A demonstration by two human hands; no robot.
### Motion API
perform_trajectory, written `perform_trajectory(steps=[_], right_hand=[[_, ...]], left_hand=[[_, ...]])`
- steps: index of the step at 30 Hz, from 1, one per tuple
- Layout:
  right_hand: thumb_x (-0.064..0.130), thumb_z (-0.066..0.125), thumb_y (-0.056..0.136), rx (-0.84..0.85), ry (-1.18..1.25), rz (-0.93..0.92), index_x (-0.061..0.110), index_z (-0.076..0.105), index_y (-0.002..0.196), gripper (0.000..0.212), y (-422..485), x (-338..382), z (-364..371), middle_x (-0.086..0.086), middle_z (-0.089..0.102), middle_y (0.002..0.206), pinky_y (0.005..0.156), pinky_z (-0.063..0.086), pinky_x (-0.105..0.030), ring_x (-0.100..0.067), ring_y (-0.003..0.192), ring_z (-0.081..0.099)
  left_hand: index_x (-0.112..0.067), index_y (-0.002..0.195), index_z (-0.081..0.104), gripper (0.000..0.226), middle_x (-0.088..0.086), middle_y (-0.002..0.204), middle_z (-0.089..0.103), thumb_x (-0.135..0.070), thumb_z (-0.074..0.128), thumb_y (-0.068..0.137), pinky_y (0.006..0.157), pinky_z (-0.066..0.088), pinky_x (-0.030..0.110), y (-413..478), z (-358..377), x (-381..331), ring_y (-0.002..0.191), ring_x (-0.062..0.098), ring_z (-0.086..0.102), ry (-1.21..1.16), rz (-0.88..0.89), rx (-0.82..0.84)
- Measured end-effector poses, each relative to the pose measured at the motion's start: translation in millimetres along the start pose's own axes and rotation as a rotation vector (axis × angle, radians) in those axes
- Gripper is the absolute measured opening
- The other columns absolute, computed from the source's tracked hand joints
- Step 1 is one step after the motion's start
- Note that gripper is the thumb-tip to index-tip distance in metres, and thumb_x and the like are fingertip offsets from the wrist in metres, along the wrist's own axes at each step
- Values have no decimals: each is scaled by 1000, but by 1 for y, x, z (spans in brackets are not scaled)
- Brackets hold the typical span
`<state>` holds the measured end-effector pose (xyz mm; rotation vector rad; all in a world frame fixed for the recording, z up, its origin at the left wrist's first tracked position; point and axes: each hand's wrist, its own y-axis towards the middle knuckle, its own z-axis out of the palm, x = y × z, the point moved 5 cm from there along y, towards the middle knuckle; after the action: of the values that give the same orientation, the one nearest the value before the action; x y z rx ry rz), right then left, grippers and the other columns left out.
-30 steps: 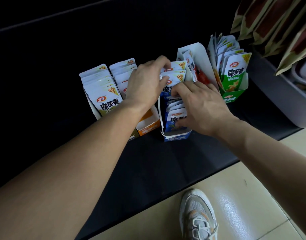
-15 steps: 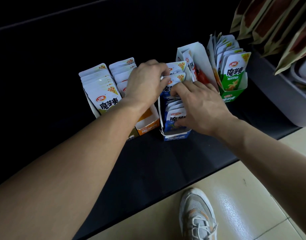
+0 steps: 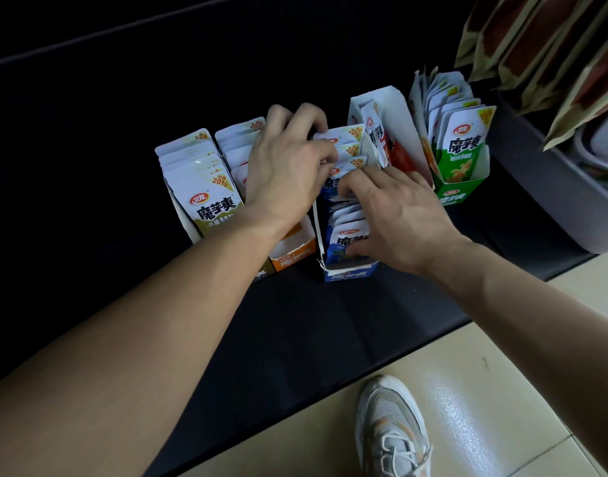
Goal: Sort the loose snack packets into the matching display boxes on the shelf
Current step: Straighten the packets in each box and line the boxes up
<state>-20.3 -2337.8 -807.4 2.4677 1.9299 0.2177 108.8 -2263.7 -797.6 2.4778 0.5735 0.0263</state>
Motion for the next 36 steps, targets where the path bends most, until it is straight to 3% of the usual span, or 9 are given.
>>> perform_trajectory(steps=[6, 12, 17, 29, 36], right_hand=[[51, 90, 55, 0, 1, -4, 26, 47, 116, 78, -2, -1, 1, 3, 57, 112, 86, 41, -42, -25, 102, 55], [52, 89, 56, 14, 10, -12, 28, 45, 114, 76, -1, 0, 4, 4, 55, 112, 87, 41, -42, -24, 103, 54], [51, 89, 56, 8, 16, -14, 27, 45, 114, 77, -3, -1, 5, 4, 54, 112, 86, 42, -42, -24, 102, 53], [51, 89, 57, 28, 25, -11, 28, 45, 115, 76, -1, -3, 4, 4, 55, 113, 87, 41, -42, -23, 103, 53], [50, 89, 57, 13, 25, -20, 27, 45, 115, 76, -2, -3, 5, 4, 55, 112, 86, 42, -41, -23, 102, 53]], left_hand=[[-19, 90, 79, 15, 3, 108, 62, -30, 71, 85, 73, 48, 38, -3, -1, 1, 102, 24, 37, 31, 18, -64], [-18, 100, 79, 17, -6, 108, 74, -24, 72, 85, 85, 50, 36, -2, 7, 3, 104, 29, 61, -93, -36, 9], [-19, 106, 78, 20, 2, 104, 75, -24, 69, 89, 85, 48, 37, 2, 8, 6, 104, 26, 63, -174, -158, 46], [-23, 115, 74, 23, 5, 119, 71, -28, 65, 95, 90, 53, 42, 10, 20, 7, 110, 25, 62, -186, -225, 206], [-13, 106, 79, 20, 5, 110, 75, -23, 71, 91, 94, 47, 31, 7, 15, 8, 111, 23, 64, -300, -218, 83]])
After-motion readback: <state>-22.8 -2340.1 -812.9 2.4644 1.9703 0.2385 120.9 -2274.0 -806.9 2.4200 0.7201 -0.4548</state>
